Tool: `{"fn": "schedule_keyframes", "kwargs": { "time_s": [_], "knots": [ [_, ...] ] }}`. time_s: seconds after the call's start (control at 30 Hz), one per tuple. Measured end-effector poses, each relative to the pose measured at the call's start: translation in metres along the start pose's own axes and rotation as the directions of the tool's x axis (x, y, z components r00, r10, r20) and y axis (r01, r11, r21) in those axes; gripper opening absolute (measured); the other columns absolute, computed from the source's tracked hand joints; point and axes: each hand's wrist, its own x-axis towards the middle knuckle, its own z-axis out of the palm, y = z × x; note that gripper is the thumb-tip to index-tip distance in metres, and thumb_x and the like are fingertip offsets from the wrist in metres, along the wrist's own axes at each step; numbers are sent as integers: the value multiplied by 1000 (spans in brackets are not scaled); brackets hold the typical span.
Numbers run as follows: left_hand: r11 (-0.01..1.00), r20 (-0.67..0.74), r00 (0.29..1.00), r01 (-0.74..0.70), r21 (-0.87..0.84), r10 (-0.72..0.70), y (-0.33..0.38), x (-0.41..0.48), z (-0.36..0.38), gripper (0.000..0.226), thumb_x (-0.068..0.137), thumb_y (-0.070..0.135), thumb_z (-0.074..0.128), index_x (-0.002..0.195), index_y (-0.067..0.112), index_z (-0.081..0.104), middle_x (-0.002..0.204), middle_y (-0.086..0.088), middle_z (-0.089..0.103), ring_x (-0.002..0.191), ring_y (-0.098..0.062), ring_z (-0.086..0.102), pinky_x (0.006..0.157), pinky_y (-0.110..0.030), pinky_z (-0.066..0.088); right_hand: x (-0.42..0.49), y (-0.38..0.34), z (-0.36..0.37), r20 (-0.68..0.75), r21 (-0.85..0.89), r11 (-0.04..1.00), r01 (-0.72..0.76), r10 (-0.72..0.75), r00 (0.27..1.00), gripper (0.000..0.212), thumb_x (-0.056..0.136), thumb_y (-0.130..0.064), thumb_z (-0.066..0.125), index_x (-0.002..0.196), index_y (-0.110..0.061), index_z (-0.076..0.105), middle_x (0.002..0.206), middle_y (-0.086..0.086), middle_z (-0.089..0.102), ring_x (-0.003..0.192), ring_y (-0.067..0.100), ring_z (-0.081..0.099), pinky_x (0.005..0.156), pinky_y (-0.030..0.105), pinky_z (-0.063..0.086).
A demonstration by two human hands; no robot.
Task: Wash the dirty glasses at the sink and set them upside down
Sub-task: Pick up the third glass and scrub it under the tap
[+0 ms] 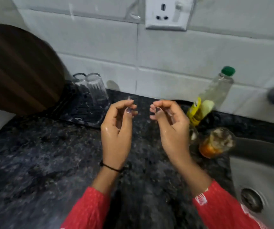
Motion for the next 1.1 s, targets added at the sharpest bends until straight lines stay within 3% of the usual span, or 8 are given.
{"fn": "schedule_keyframes", "kwargs": {
  "time_s": [0.17, 0.3, 0.4, 0.5, 0.7, 0.83, 0.93, 1.1],
  "knots": [
    [995, 146, 984, -101, -12, 102, 2, -72, 50, 23, 92, 11, 53, 110, 24, 55, 105, -5, 62, 98, -20, 62, 88, -38, 52, -61, 13, -100, -252, -216, 967, 138, -192, 949, 33, 91, -1, 48, 105, -29, 55, 101, 1, 59, 96, 19, 58, 87, 31, 45],
    [982, 248, 953, 153, 107, -176, -45, -88, 87, 70, 77, 26, 73, 136, 24, 36, 139, -3, 45, 131, -11, 42, 112, -32, 35, -91, 41, -149, -406, -278, 959, -52, -69, 911, 27, 91, -5, 48, 110, -25, 52, 105, -7, 56, 100, 11, 55, 89, 29, 46],
    [938, 325, 890, 248, 243, -319, -72, -82, 115, 101, 68, 29, 82, 147, 15, 20, 150, -3, 32, 137, -5, 30, 112, -16, 25, -106, 53, -171, -444, -291, 940, -177, 32, 896, 25, 91, -9, 47, 112, -20, 52, 107, -10, 56, 103, 6, 55, 88, 23, 45],
    [935, 321, 888, 260, 241, -329, -80, -71, 135, 81, 69, 9, 81, 136, 4, 37, 129, -5, 52, 108, 6, 47, 88, 3, 34, -114, 56, -188, -425, -264, 941, -212, 84, 901, 25, 91, -8, 47, 113, -18, 53, 109, -7, 57, 104, 7, 55, 87, 16, 44],
    [943, 220, 939, 202, 266, -263, -48, -123, 139, 58, 67, 5, 82, 117, 7, 54, 102, 7, 62, 88, 18, 56, 82, -3, 43, -131, 54, -238, -307, -205, 959, -197, 128, 943, 28, 87, -5, 49, 112, -16, 54, 109, -2, 57, 103, 11, 56, 88, 22, 47],
    [957, 290, 915, 243, 159, -281, -1, -190, 175, 57, 64, -6, 81, 114, 5, 56, 98, 21, 64, 88, 18, 58, 79, -3, 42, -137, 51, -287, 27, -165, 970, -176, 182, 983, 54, 77, -7, 61, 126, -26, 47, 128, -8, 53, 121, 9, 51, 99, 28, 46],
    [960, 405, 871, 251, 123, -279, 22, -232, 223, 60, 63, 8, 85, 116, 15, 58, 106, 12, 69, 100, -1, 64, 87, -17, 48, -140, 48, -330, 206, -232, 962, -144, 193, 959, 80, 71, -9, 75, 139, -27, 36, 140, -8, 47, 129, 5, 46, 105, 25, 41],
    [958, 649, 708, 257, 129, -277, 49, -260, 302, 65, 75, 11, 77, 133, 14, 47, 125, 13, 56, 114, 7, 54, 98, -15, 43, -130, 34, -393, -22, -147, 963, -227, 226, 974, 81, 60, -18, 83, 130, -14, 42, 116, -12, 62, 102, 2, 64, 84, 19, 52]
  ]
}}
